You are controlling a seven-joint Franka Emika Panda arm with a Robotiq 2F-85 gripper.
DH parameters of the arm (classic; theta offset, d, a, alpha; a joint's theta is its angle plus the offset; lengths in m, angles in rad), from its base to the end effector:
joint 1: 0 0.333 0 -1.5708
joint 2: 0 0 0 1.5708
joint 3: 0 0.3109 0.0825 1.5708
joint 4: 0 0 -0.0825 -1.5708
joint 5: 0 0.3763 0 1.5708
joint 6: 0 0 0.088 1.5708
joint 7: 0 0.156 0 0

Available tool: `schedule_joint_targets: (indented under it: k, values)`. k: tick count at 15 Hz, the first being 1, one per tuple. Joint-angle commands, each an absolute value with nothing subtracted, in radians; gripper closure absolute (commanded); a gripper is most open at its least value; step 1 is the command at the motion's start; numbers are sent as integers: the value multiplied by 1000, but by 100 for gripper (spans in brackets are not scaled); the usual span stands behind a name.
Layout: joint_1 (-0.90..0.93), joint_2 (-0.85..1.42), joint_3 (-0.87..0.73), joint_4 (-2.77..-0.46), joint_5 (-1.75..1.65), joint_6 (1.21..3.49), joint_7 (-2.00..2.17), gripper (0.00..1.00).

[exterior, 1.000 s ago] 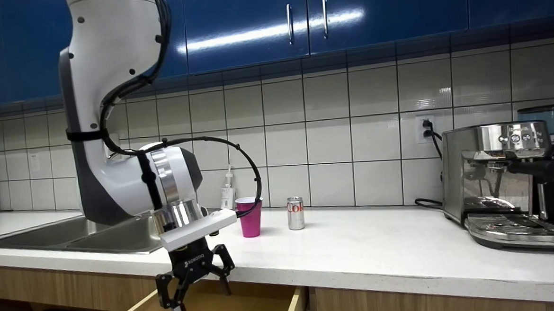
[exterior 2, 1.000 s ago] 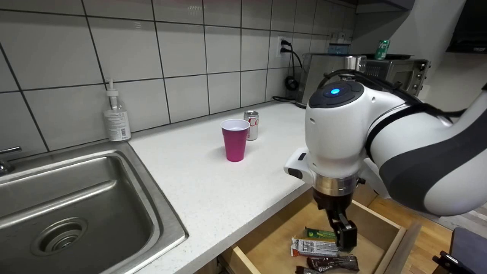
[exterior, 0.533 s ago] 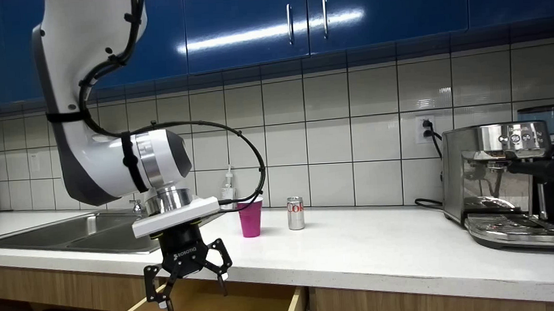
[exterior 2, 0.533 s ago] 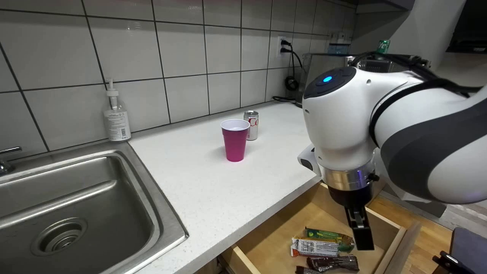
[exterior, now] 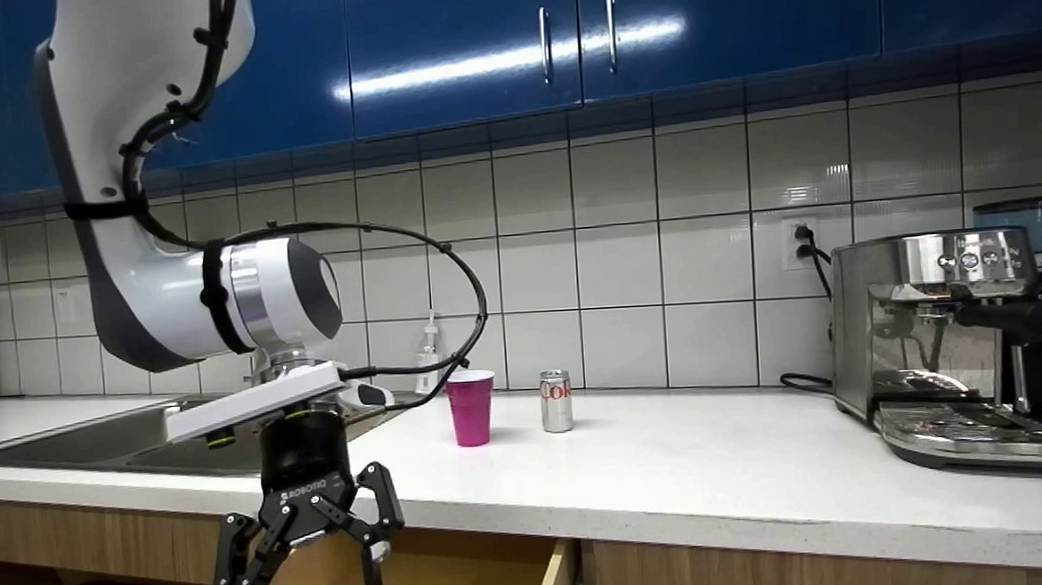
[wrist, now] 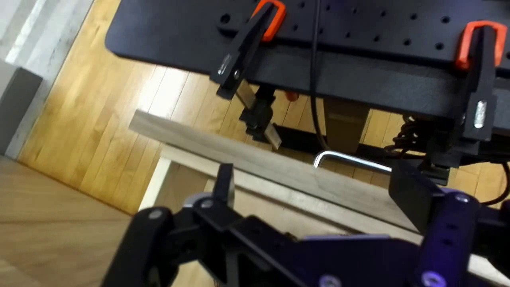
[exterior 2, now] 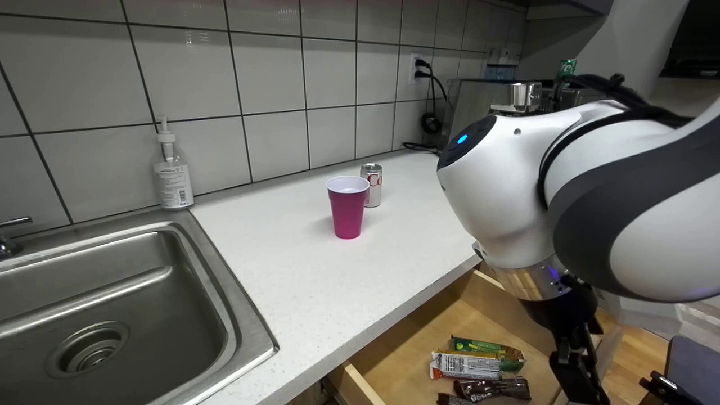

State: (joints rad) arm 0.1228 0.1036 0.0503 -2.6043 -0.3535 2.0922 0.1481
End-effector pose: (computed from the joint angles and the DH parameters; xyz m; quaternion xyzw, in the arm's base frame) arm 0.3344 0.0272 0.1510 0.9368 0.1420 -0.2755 0.1624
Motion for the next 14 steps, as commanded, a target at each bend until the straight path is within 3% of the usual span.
schedule_joint_targets:
  k: [1,6,14]
  values:
    - [122,113,66,-2574,-239,1952,235,0]
    - [113,167,61,-2534,-91,1837,277,0]
    - [103,264,30,-2515,-13,1892,319,0]
